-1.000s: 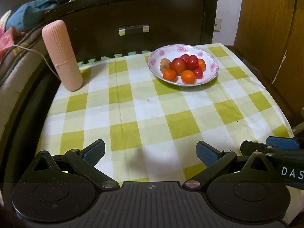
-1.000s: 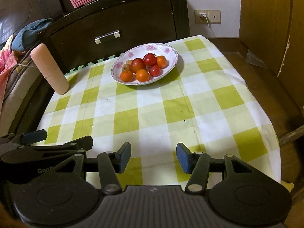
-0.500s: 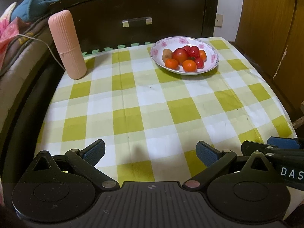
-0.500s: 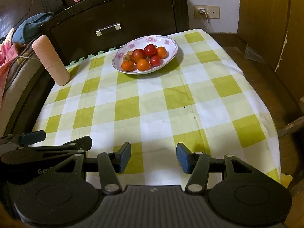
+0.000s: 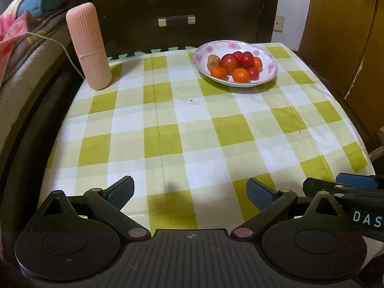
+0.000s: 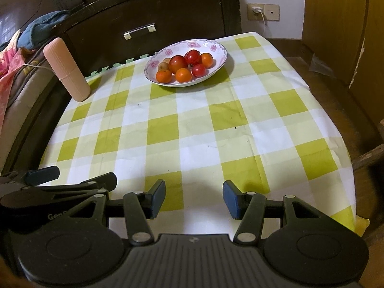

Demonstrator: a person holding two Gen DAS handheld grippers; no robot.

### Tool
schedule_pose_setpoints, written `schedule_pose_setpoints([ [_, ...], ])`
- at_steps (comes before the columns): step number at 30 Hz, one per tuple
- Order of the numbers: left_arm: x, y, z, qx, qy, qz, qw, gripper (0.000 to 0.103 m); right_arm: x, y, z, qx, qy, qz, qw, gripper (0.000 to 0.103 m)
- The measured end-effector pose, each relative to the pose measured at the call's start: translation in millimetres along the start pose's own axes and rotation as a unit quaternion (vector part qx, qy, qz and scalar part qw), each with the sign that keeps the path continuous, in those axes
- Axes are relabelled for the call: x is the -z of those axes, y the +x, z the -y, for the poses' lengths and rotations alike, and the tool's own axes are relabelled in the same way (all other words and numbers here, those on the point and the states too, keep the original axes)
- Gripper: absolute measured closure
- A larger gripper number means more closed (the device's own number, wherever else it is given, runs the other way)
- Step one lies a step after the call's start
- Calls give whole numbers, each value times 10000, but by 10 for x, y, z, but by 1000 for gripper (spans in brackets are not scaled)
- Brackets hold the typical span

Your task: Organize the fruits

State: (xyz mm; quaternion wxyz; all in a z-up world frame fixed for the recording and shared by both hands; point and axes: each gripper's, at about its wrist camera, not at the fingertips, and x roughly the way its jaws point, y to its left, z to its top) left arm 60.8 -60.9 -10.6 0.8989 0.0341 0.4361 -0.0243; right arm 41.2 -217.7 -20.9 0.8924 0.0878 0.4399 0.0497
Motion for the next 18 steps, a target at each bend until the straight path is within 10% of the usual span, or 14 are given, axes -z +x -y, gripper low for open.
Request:
schedule_pose_setpoints([
  [18, 44, 3, 14, -46, 21, -23, 10000, 3, 29, 25, -17, 9, -24, -54, 10000, 52],
])
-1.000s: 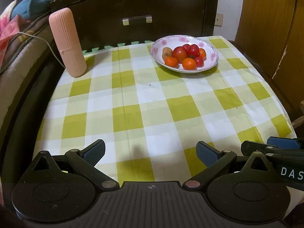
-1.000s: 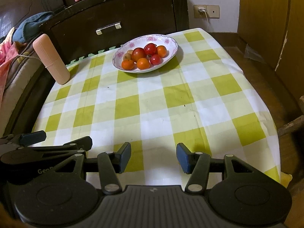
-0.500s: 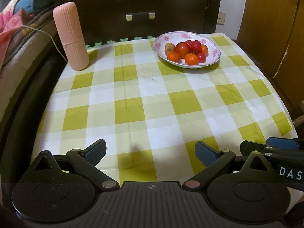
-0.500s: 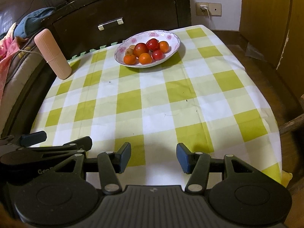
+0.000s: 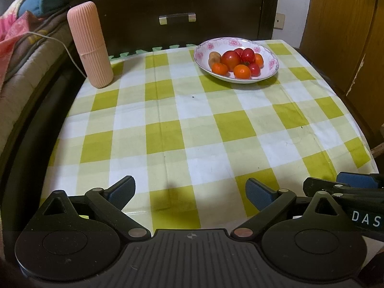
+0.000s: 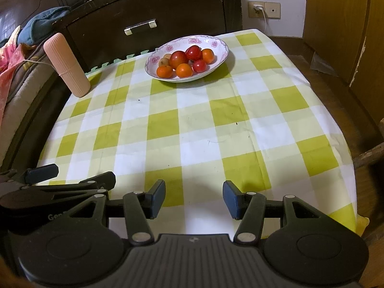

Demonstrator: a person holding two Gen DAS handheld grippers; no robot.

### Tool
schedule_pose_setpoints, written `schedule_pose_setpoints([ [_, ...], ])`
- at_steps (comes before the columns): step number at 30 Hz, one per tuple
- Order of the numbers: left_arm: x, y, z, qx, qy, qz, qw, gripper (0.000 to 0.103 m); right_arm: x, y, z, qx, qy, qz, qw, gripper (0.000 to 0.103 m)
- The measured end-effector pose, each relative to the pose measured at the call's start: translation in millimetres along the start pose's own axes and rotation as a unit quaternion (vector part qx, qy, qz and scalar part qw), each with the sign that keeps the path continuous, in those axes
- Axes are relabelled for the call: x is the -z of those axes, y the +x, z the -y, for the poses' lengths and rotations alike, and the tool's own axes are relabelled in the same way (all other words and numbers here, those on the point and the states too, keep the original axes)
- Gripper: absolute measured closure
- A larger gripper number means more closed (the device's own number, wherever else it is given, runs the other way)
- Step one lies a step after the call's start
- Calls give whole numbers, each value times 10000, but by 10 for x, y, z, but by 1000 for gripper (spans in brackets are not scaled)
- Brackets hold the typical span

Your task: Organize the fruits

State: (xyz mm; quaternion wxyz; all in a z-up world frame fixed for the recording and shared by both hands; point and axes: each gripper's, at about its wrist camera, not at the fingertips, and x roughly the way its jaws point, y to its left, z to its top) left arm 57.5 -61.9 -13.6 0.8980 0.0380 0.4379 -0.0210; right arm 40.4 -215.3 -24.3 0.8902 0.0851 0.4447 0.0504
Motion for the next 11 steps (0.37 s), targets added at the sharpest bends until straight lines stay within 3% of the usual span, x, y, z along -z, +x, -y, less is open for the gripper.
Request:
schedule_pose_setpoints([
  [11, 7, 0, -8, -31, 30, 20, 10000, 3, 1, 4, -3, 1, 0, -6, 10000, 52],
])
